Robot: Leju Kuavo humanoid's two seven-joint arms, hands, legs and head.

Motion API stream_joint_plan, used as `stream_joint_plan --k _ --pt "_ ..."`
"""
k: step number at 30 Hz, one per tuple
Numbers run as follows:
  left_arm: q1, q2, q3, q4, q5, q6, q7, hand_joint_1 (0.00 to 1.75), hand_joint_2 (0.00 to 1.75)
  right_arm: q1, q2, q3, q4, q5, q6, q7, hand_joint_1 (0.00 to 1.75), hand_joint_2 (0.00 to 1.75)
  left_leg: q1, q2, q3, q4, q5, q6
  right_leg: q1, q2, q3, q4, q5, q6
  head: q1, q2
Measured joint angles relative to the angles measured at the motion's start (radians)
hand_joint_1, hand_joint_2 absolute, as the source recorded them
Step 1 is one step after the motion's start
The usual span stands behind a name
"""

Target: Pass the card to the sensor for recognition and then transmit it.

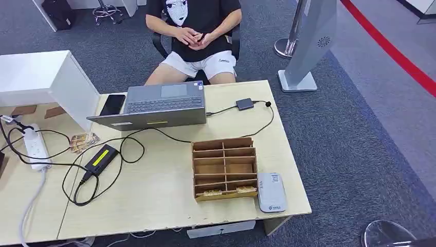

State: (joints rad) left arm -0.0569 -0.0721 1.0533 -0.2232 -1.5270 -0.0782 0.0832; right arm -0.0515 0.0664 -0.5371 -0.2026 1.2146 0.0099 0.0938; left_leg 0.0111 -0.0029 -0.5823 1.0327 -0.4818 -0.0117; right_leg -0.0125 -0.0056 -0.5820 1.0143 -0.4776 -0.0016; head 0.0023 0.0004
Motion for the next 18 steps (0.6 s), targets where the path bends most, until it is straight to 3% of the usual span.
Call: stream_joint_plan --k 1,4,5,16,17,18 --pt "0.0 0.0 0.0 0.0 0.0 0.0 0.0 0.0 1.75 0.0 0.0 -0.001 0.0 0.0 0.0 0.0 0.0 1.75 0.0 0.0 0.0 0.0 0.0 0.0 0.0 0.0 0.0 0.0 0.0 0.0 0.0 0.0" --pt "0.0 0.0 0.0 0.0 0.0 0.0 0.0 0.0 1.75 0.0 0.0 -0.003 0.0 0.001 0.007 0.0 0.0 1.75 0.0 0.0 0.0 0.0 0.0 0.0 0.0 0.0 0.0 0.0 0.0 0.0 0.0 0.0" --pt "0.0 0.0 0.0 0.0 0.0 0.0 0.0 0.0 0.0 0.0 0.0 -0.003 0.0 0.005 0.011 -0.001 0.0 1.75 0.0 0.0 0.0 0.0 0.0 0.0 0.0 0.0 0.0 0.0 0.0 0.0 0.0 0.0" --pt "0.0 0.002 0.0 0.0 0.0 0.002 0.004 0.0 0.0 0.0 0.0 -0.005 0.0 0.018 0.021 -0.003 0.0 1.75 0.0 0.0 0.0 0.0 0.0 0.0 0.0 0.0 0.0 0.0 0.0 0.0 0.0 0.0" --pt "0.0 0.002 0.0 0.0 0.0 0.002 0.004 0.0 1.75 0.0 0.0 -0.006 0.0 0.018 0.021 -0.003 0.0 0.0 0.0 0.0 0.0 0.0 0.0 0.0 0.0 0.0 0.0 0.0 0.0 0.0 0.0 0.0" --pt "0.0 0.002 0.0 0.0 0.0 0.002 0.004 0.0 1.75 0.0 0.0 -0.006 0.0 0.018 0.021 -0.003 0.0 0.0 0.0 0.0 0.0 0.0 0.0 0.0 0.0 0.0 0.0 0.0 0.0 0.0 0.0 0.0"
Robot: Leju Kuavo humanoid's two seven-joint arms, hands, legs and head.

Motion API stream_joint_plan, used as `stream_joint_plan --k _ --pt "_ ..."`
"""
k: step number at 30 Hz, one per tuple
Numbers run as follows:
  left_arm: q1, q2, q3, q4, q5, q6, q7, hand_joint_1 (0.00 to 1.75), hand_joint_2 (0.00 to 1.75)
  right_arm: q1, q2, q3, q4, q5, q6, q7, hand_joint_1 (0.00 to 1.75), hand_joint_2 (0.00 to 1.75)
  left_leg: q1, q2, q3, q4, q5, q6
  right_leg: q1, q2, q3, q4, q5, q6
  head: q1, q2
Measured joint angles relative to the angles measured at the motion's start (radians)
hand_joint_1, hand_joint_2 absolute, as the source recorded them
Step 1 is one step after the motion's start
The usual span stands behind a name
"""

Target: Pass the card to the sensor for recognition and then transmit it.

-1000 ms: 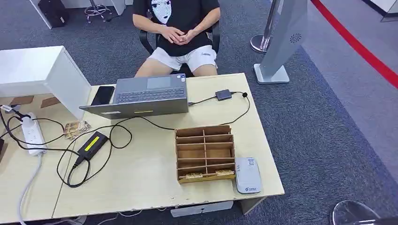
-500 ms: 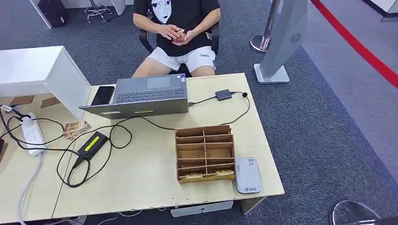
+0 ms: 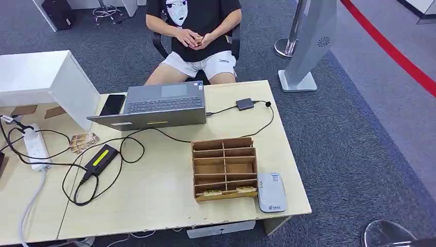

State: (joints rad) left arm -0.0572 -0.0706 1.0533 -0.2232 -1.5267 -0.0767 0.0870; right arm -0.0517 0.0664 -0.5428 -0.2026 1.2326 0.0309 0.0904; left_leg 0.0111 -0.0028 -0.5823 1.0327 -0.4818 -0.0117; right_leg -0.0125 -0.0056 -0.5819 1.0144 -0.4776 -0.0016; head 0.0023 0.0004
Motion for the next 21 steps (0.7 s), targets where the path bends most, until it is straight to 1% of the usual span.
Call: stream_joint_plan --k 10,11,15,16,21 --pt "0.0 -0.002 0.0 0.0 0.0 -0.002 0.0 0.0 1.75 0.0 0.0 -0.009 0.0 0.001 -0.021 -0.003 0.0 0.0 0.0 0.0 0.0 0.0 0.0 0.0 0.0 0.0 0.0 0.0 0.0 0.0 0.0 0.0" --pt "0.0 -0.002 0.0 0.0 0.0 -0.002 0.0 0.0 1.75 0.0 0.0 -0.009 0.0 0.002 -0.021 -0.003 0.0 1.75 0.0 0.0 0.0 0.0 0.0 0.0 0.0 0.0 0.0 0.0 0.0 0.0 0.0 0.0" --pt "0.0 -0.002 -0.001 0.0 0.0 -0.002 0.0 0.0 1.75 0.0 0.001 -0.01 0.0 0.01 -0.015 -0.003 0.0 1.75 0.0 0.0 0.0 0.0 0.0 0.0 0.0 0.0 0.0 0.0 0.0 0.0 0.0 0.0" --pt "0.0 -0.002 -0.001 0.0 0.0 -0.002 0.0 0.0 0.0 0.0 0.001 -0.01 0.0 0.014 -0.01 -0.003 0.0 1.75 0.0 0.0 0.0 0.0 0.0 0.0 0.0 0.0 0.0 0.0 0.0 0.0 0.0 0.0" --pt "0.0 0.0 -0.001 0.0 0.0 0.001 0.0 0.0 0.0 0.0 0.001 -0.01 0.0 0.017 -0.002 -0.003 0.0 1.75 0.0 0.0 0.0 0.0 0.0 0.0 0.0 0.0 0.0 0.0 0.0 0.0 0.0 0.0"
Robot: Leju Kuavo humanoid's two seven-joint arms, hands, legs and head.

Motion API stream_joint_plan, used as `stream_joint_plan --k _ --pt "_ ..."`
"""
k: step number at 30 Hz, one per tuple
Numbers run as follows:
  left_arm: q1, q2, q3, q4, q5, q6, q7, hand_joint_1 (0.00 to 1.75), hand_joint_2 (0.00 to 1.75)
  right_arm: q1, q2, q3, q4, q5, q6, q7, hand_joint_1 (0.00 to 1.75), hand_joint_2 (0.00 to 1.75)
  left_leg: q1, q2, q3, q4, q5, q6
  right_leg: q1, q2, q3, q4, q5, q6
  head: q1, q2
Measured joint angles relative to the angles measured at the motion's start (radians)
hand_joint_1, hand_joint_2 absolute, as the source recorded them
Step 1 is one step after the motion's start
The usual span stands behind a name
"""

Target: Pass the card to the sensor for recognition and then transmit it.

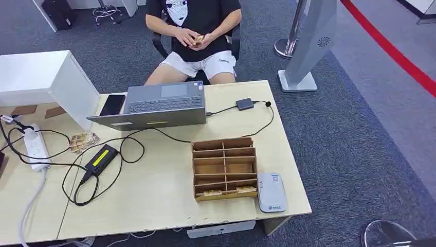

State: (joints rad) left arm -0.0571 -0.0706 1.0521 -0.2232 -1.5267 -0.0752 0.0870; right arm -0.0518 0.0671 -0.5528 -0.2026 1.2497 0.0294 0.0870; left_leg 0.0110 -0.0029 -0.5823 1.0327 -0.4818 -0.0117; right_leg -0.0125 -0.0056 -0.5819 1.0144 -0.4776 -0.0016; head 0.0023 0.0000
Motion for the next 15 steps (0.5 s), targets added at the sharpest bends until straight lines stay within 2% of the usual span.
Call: stream_joint_plan --k 2,3,4,5,6,7,8,9,11,13,14,15 --pt "0.0 0.0 0.0 0.0 0.0 0.002 0.0 0.0 0.0 0.0 0.0 0.0 0.0 0.001 -0.001 0.0 0.0 1.75 0.0 0.0 0.0 0.0 0.0 0.0 0.0 0.0 0.0 0.0 0.0 0.0 0.0 0.0" --pt "0.0 0.0 0.0 0.0 0.0 0.002 0.0 0.0 0.0 0.0 0.0 0.0 0.0 0.001 -0.002 0.0 0.0 0.0 0.0 0.0 0.0 0.0 0.0 0.0 0.0 0.0 0.0 0.0 0.0 0.0 0.0 0.0" --pt "0.0 0.0 0.0 0.0 0.0 0.003 0.0 0.0 0.0 0.0 0.0 0.0 0.0 0.002 0.0 -0.009 0.0 0.0 0.0 0.0 0.0 0.0 0.0 0.0 0.0 0.0 0.0 0.0 0.0 0.0 0.0 0.0" --pt "0.0 0.0 0.0 0.0 0.004 0.009 0.01 0.0 1.75 0.0 0.002 0.0 0.0 0.021 0.009 -0.047 0.0 0.0 0.0 0.0 -0.001 0.0 0.0 0.0 0.0 0.0 0.0 0.0 0.0 0.0 0.0 0.0" --pt "0.0 0.0 0.005 0.0 0.013 0.016 0.021 0.0 1.75 -0.001 0.01 0.006 -0.002 0.049 0.009 -0.074 0.0 0.0 0.0 0.0 -0.001 0.0 0.0 0.0 0.0 0.0 0.0 0.0 0.0 0.0 0.0 0.0" --pt "0.0 0.0 0.011 0.0 0.022 0.019 0.028 0.0 1.75 -0.003 0.023 0.015 -0.014 0.081 0.022 -0.062 0.0 0.0 0.0 0.001 -0.001 0.0 0.0 0.0 0.0 0.001 0.0 0.0 0.0 0.0 0.0 0.0" --pt "0.0 0.001 0.016 0.0 0.025 0.019 0.029 0.0 1.75 0.002 0.042 0.02 -0.05 0.102 0.058 -0.031 0.0 0.0 0.0 0.001 0.0 0.0 0.0 0.0 0.0 0.001 0.0 0.0 0.0 0.0 0.001 0.0" --pt "-0.001 0.002 0.018 0.0 0.025 0.017 0.03 0.0 1.75 0.021 0.07 0.023 -0.122 0.122 0.125 -0.005 0.0 0.0 0.0 0.0 0.001 0.0 0.0 0.0 0.0 0.0 0.0 0.0 0.0 0.0 0.0 0.0" --pt "0.0 0.003 0.021 0.0 0.024 0.017 0.035 0.0 1.75 0.05 0.117 0.031 -0.248 0.149 0.222 0.014 0.0 0.0 0.0 0.0 0.001 0.0 0.0 0.0 0.0 0.0 0.0 0.0 0.0 0.0 0.0 0.0" --pt "0.0 0.003 0.022 0.0 0.021 0.017 0.038 0.0 1.75 0.069 0.147 0.032 -0.306 0.175 0.217 -0.001 0.0 0.0 0.0 0.0 0.001 0.0 0.0 0.0 0.0 0.0 0.0 0.001 0.0 0.0 -0.001 0.0" --pt "0.0 0.003 0.022 0.0 0.018 0.017 0.039 0.0 1.75 0.073 0.153 0.032 -0.319 0.184 0.209 -0.01 0.0 1.75 0.0 0.001 0.001 -0.001 0.0 0.0 0.0 0.0 0.0 0.001 0.0 0.0 0.0 0.0" --pt "0.0 0.003 0.023 0.0 0.018 0.017 0.041 0.0 0.0 0.076 0.156 0.032 -0.33 0.188 0.203 -0.016 0.0 1.75 0.0 0.001 0.001 -0.001 0.0 0.0 0.0 0.0 0.0 0.001 0.0 0.0 0.0 0.0"
